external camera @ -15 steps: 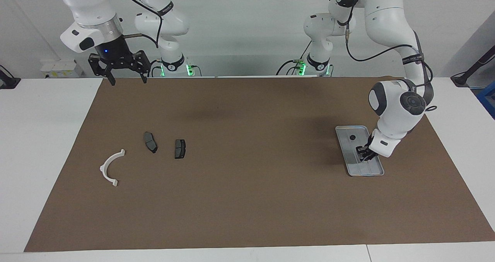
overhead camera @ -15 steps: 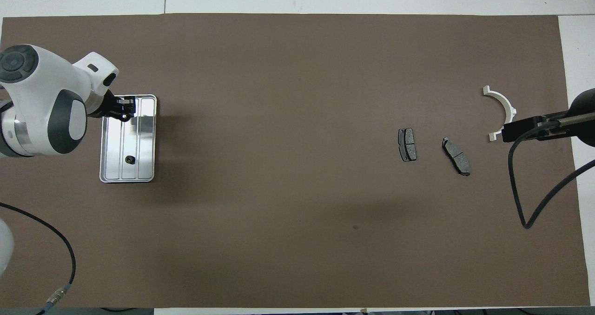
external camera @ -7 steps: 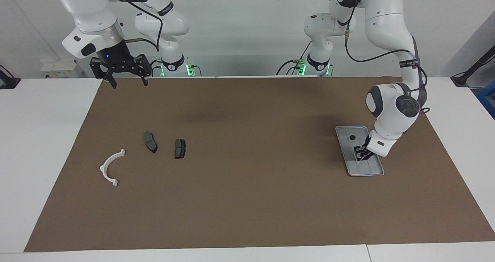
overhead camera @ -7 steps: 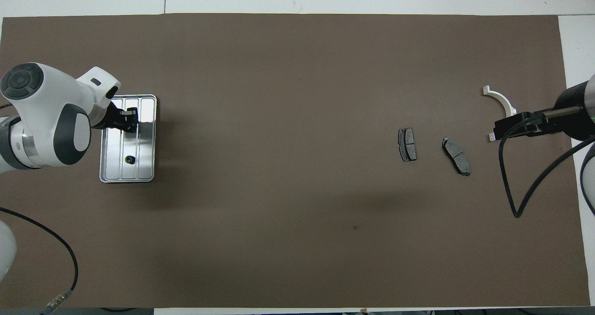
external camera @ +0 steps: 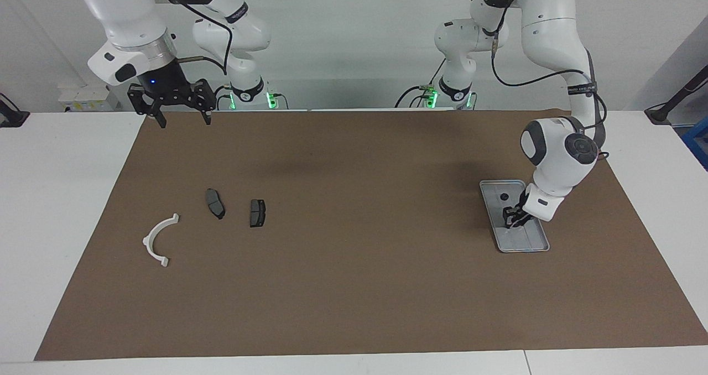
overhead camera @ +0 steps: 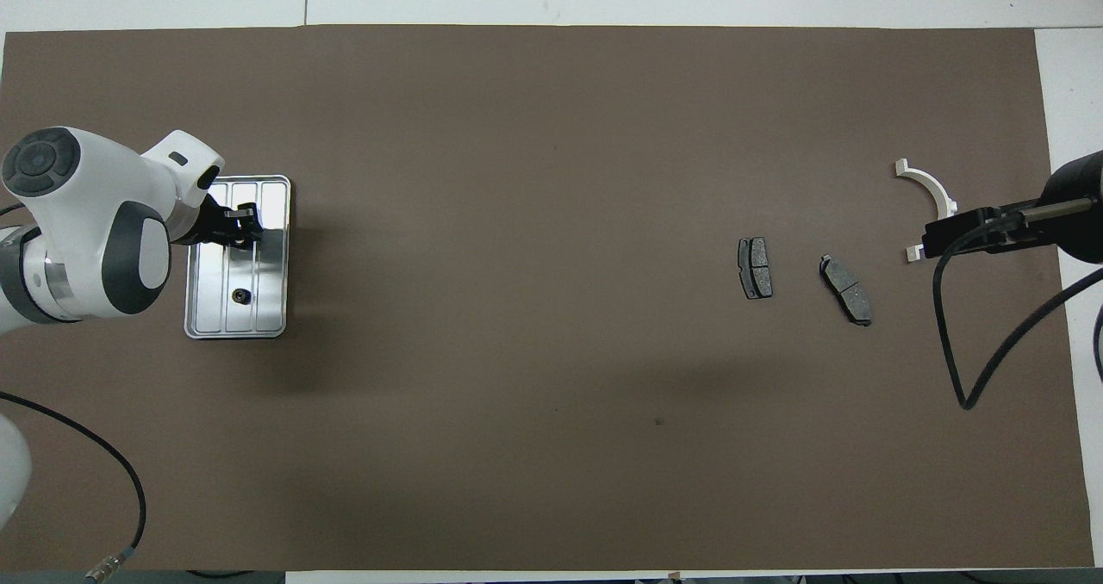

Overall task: Pick bearing gear from pile to tray
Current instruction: 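Lower the gear into the tray and open the left gripper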

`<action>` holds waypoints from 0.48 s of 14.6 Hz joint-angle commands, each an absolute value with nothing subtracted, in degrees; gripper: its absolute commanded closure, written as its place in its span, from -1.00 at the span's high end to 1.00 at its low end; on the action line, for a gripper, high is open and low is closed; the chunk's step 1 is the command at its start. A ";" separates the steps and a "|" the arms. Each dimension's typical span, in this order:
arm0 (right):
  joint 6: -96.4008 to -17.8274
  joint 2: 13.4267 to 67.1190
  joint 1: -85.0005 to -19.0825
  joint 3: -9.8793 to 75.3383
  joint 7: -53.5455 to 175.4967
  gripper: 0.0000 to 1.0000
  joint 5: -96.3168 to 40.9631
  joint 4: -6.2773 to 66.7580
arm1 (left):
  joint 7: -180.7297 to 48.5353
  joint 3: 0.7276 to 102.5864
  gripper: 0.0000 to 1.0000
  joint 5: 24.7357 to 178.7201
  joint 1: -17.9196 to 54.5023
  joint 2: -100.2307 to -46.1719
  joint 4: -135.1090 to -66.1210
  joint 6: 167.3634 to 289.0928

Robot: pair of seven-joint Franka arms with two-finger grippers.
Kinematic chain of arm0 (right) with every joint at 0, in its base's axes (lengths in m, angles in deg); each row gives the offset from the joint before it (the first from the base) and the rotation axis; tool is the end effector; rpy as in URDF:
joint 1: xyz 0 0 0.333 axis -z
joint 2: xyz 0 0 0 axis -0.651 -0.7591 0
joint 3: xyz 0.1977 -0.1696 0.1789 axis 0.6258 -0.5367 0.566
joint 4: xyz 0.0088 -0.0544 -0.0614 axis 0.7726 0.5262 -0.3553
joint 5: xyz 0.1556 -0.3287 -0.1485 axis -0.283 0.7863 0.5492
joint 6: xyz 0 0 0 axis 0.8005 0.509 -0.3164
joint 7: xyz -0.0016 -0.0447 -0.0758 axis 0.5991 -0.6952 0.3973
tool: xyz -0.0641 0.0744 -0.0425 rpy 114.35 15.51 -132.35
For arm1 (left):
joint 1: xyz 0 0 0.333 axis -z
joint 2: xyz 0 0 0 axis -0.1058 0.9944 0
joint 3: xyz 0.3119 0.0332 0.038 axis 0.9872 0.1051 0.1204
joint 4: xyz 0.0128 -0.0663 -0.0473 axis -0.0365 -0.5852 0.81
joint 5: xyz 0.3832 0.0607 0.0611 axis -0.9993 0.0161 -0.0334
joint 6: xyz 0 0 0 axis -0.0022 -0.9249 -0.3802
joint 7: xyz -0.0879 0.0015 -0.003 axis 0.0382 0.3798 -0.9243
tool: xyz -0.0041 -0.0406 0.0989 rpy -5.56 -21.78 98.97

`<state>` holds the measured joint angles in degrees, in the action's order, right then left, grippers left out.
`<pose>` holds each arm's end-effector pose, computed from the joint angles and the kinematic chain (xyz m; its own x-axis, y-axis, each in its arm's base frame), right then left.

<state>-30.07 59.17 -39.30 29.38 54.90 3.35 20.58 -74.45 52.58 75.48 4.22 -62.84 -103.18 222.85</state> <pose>0.5341 0.0239 0.6278 0.9969 0.0790 -0.0003 0.0790 -0.9968 0.0119 0.6169 -0.0013 0.2997 0.9939 0.1095 0.0160 0.1095 -0.9940 0.0014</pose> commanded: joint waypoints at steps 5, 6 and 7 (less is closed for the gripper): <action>-30.39 59.57 -38.68 29.57 56.67 1.00 3.00 20.71 | -75.30 52.31 1.00 76.24 3.53 -73.04 -98.74 208.36; -30.31 59.57 -38.68 29.57 56.67 1.00 3.00 20.71 | -75.39 52.31 1.00 76.24 3.53 -75.68 -98.64 204.32; -30.31 59.57 -38.42 29.57 56.67 1.00 3.00 20.71 | -75.65 52.31 1.00 76.24 3.53 -78.57 -98.56 200.45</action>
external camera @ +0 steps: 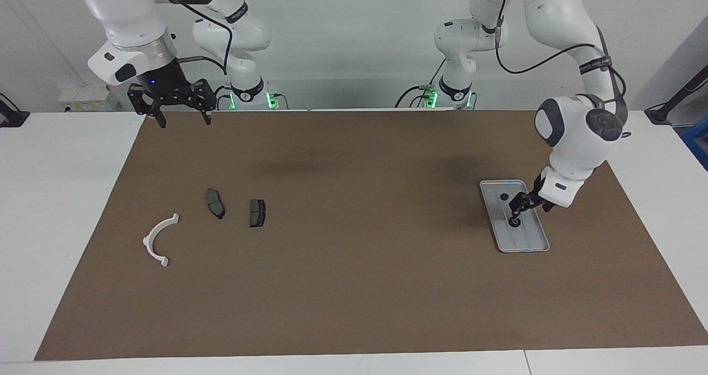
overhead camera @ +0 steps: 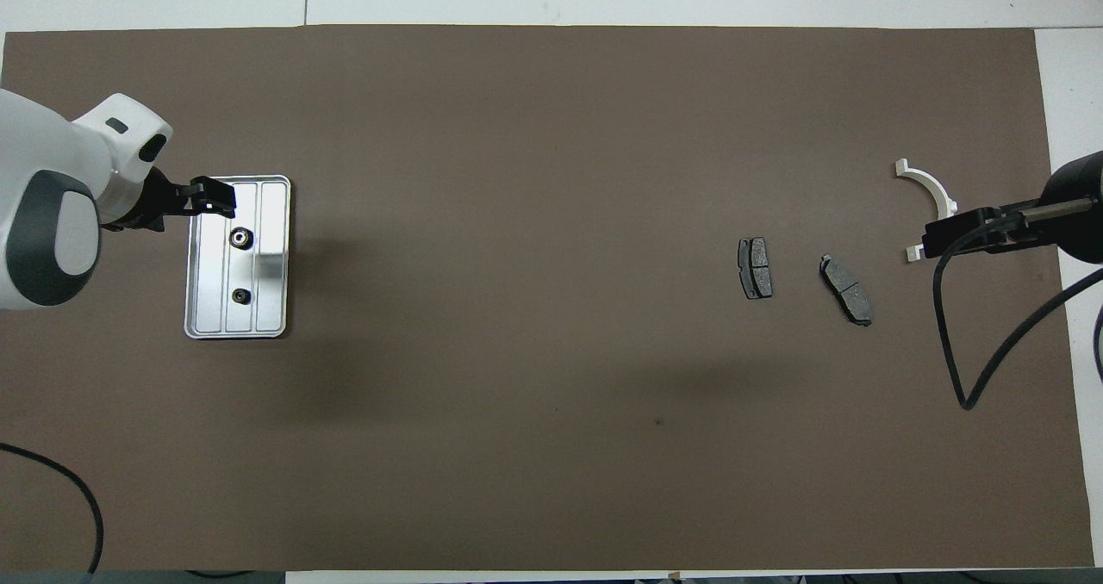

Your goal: Pick bearing gear from pile to tray

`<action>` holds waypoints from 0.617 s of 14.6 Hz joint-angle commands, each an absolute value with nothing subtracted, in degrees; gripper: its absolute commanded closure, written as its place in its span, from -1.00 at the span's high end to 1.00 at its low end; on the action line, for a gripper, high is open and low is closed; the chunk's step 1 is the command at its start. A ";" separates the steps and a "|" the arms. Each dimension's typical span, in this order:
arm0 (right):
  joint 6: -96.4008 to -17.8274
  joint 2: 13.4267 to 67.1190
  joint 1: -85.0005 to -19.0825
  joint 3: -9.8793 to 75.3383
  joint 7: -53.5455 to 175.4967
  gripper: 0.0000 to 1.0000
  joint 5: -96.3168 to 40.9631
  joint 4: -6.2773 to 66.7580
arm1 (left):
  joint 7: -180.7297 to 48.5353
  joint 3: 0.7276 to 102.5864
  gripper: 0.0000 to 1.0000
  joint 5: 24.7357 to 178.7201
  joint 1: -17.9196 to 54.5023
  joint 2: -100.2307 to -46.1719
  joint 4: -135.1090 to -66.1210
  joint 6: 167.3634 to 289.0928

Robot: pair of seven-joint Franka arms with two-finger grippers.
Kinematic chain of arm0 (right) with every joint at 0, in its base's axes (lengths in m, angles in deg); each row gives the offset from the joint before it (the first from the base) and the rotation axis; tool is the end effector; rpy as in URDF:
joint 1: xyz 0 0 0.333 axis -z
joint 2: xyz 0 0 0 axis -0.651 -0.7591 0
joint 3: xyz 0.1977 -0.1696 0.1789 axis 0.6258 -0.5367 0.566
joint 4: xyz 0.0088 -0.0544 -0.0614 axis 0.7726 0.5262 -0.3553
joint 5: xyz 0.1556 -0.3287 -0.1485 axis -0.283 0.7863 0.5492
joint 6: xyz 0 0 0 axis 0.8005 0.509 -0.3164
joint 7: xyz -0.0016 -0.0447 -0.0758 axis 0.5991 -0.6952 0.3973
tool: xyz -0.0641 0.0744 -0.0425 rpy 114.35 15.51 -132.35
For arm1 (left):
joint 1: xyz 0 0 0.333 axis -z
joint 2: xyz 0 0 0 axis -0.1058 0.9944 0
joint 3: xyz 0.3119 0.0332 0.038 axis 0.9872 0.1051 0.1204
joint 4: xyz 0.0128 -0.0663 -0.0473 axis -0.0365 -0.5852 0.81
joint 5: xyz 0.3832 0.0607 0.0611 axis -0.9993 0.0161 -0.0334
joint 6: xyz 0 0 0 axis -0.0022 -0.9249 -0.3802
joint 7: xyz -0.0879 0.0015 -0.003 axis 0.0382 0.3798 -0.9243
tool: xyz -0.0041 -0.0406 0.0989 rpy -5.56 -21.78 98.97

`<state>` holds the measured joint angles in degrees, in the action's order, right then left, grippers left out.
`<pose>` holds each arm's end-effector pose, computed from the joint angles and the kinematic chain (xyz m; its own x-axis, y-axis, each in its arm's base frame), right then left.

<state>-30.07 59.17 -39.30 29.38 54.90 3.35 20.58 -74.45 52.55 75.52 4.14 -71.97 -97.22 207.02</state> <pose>0.5341 0.0239 0.6278 0.9969 0.0790 -0.0003 0.0790 -0.9968 0.0119 0.6099 -0.0001 0.4201 0.9936 0.1130 0.0039 0.1130 -0.9936 -0.0078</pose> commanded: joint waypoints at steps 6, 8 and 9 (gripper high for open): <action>-30.31 59.57 -38.16 29.57 56.67 1.00 2.91 20.71 | -76.35 52.22 1.00 76.24 5.80 -84.93 -99.70 194.70; -30.31 59.57 -38.07 29.57 56.76 1.00 2.91 20.71 | -76.18 52.31 1.00 76.15 5.20 -85.19 -99.79 195.91; -30.31 59.57 -38.07 29.48 56.76 1.00 2.91 20.71 | -76.27 52.57 1.00 76.33 5.11 -85.20 -99.09 194.88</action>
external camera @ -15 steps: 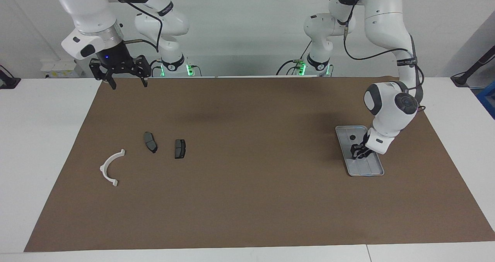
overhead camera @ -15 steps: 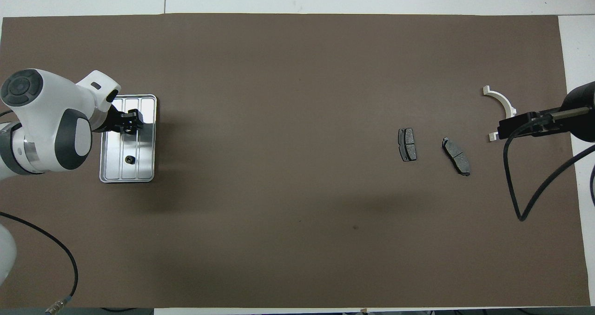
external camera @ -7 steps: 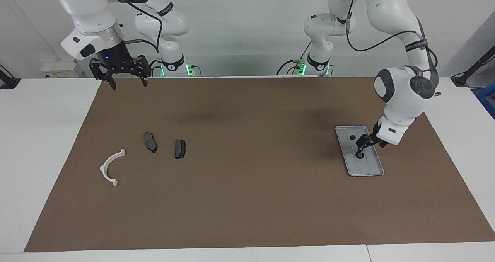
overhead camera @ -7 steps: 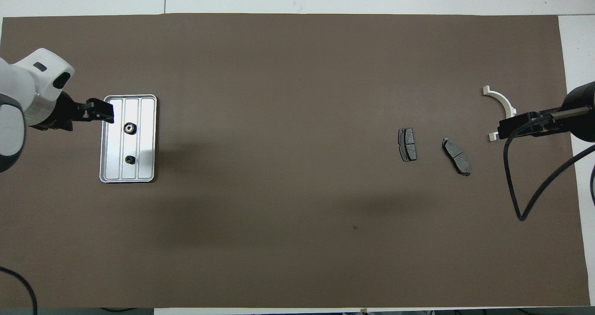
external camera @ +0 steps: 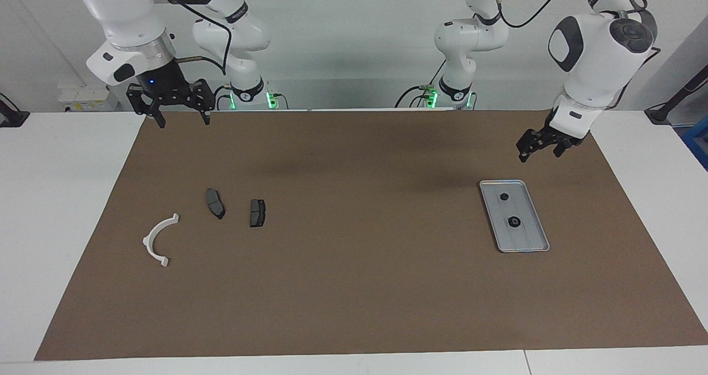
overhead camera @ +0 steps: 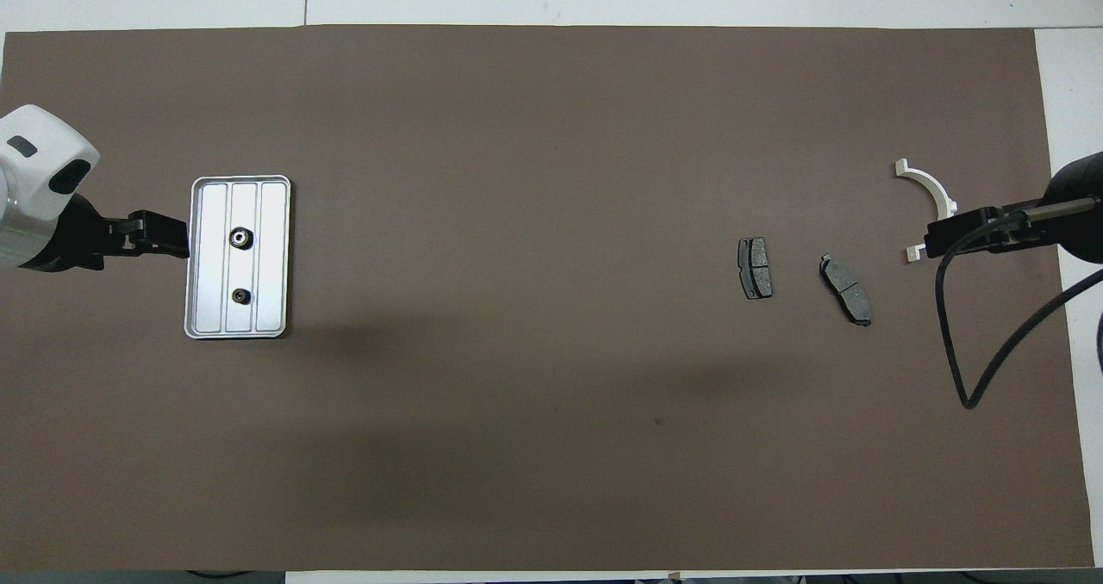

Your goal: Pick bearing gear from pile to tray

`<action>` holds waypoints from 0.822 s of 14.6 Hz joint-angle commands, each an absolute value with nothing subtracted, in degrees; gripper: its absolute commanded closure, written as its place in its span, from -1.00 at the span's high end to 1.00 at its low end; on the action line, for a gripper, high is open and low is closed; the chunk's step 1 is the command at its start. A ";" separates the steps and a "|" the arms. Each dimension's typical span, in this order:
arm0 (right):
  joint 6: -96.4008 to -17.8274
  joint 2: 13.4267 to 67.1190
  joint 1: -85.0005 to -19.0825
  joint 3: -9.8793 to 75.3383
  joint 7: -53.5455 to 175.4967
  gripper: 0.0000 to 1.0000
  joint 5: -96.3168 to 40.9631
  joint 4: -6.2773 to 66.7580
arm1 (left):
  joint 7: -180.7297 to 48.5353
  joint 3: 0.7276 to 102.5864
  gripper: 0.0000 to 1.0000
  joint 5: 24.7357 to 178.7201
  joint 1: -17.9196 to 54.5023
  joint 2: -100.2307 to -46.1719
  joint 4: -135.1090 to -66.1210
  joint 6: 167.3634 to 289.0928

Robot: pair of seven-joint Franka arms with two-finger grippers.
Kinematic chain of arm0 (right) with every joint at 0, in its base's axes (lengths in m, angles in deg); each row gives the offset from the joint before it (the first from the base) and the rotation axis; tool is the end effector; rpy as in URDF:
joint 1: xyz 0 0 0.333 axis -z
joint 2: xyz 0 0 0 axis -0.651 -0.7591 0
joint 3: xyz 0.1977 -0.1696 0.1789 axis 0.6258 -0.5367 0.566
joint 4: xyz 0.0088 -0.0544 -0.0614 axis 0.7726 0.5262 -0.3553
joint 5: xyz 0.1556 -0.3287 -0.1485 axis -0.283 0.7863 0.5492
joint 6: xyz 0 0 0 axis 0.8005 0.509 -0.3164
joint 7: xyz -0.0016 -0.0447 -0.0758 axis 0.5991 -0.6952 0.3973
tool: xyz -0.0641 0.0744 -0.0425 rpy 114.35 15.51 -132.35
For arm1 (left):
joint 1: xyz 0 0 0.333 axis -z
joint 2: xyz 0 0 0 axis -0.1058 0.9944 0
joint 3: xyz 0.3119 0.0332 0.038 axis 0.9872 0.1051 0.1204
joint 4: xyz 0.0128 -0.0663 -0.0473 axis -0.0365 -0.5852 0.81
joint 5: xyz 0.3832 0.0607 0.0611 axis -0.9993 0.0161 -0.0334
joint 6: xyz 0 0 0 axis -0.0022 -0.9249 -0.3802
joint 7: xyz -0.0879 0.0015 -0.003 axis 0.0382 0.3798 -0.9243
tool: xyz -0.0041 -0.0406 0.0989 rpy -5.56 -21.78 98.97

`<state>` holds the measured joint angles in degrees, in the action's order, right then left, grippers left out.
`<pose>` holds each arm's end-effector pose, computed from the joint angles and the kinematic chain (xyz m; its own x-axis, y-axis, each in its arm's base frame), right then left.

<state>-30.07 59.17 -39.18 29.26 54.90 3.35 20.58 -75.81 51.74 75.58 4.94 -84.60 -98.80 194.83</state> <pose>0.5342 0.0216 0.6278 0.9972 0.0749 -0.0003 0.0749 -0.9971 0.0117 0.5520 -0.0163 0.5169 0.9978 0.0643 -0.0154 0.0640 -0.9978 -0.0185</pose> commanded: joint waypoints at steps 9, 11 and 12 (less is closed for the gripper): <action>-30.31 59.66 -38.16 29.40 56.67 1.00 2.91 20.71 | -76.88 52.49 1.00 76.85 7.56 -82.12 -86.79 184.68; -30.31 59.57 -38.16 29.40 56.67 1.00 2.91 20.71 | -76.88 52.49 1.00 77.03 7.48 -81.24 -83.71 183.10; -30.31 59.66 -38.16 29.40 56.67 1.00 2.91 20.71 | -76.88 52.49 1.00 77.03 7.48 -81.33 -83.35 182.92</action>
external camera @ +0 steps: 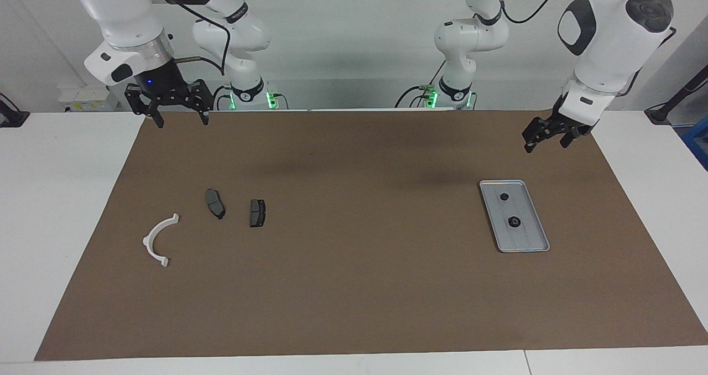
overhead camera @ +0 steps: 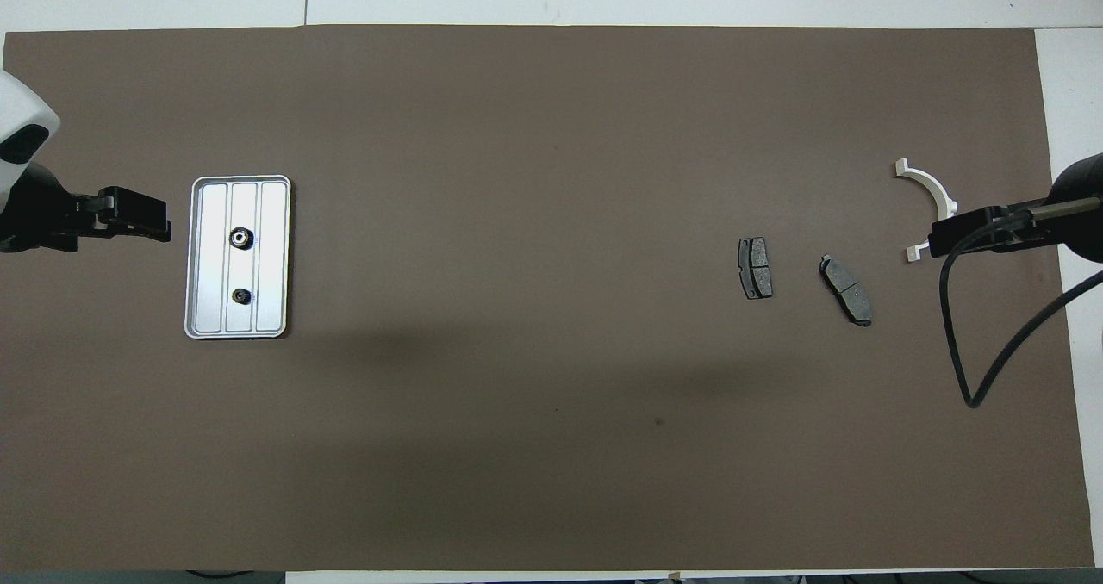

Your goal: Pick bearing gear from pile to tray

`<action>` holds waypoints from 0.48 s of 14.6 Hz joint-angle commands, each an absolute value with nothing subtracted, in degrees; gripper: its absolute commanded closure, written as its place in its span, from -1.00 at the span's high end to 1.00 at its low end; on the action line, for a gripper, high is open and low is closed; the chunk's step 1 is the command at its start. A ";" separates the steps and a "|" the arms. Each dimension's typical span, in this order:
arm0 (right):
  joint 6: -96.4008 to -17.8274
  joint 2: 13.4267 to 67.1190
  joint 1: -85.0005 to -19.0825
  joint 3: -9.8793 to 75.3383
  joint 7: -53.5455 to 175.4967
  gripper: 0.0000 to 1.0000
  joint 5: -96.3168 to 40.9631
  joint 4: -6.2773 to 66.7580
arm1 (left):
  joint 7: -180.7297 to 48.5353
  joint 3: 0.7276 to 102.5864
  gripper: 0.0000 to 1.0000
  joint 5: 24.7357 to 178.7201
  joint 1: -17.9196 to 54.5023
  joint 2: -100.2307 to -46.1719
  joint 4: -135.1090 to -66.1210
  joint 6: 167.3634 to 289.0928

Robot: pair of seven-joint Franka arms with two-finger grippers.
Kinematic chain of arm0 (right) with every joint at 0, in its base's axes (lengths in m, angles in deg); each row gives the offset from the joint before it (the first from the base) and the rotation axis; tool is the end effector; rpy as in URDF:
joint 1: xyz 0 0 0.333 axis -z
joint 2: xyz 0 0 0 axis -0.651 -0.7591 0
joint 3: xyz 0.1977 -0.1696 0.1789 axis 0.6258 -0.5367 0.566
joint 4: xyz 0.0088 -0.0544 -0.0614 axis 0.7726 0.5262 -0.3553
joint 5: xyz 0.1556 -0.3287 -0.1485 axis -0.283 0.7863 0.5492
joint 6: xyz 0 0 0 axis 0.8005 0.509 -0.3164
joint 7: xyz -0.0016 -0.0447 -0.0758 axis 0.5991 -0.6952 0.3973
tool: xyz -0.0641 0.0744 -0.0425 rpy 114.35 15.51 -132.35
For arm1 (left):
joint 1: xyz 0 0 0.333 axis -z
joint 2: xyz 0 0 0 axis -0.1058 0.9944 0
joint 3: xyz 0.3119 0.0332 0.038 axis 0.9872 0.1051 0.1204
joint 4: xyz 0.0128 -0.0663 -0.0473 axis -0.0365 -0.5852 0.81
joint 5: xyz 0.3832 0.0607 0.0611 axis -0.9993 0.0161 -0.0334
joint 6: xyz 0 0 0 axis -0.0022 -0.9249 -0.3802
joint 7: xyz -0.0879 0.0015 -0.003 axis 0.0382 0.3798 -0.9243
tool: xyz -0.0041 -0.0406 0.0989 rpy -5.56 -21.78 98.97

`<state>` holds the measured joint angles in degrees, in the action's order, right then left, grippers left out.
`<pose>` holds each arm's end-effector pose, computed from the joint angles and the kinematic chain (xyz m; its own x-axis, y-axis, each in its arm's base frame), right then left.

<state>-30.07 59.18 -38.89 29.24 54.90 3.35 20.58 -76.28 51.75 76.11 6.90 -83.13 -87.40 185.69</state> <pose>0.5342 0.0188 0.6279 0.9976 0.0695 -0.0001 0.0695 -0.9975 0.0117 0.5592 -0.0360 0.5840 0.9997 0.0255 -0.0026 0.0255 -0.9996 -0.0072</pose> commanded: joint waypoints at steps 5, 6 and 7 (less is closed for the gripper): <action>-30.31 59.57 -38.16 29.40 56.76 1.00 2.91 20.71 | -76.44 52.31 1.00 76.85 7.48 -83.87 -84.05 180.91; -30.31 59.57 -38.16 29.40 56.76 1.00 2.91 20.71 | -76.44 52.31 1.00 76.85 7.48 -84.05 -83.97 180.20; -30.31 59.57 -38.16 29.40 56.76 1.00 2.91 20.71 | -76.44 52.22 1.00 76.85 7.48 -84.40 -83.79 179.85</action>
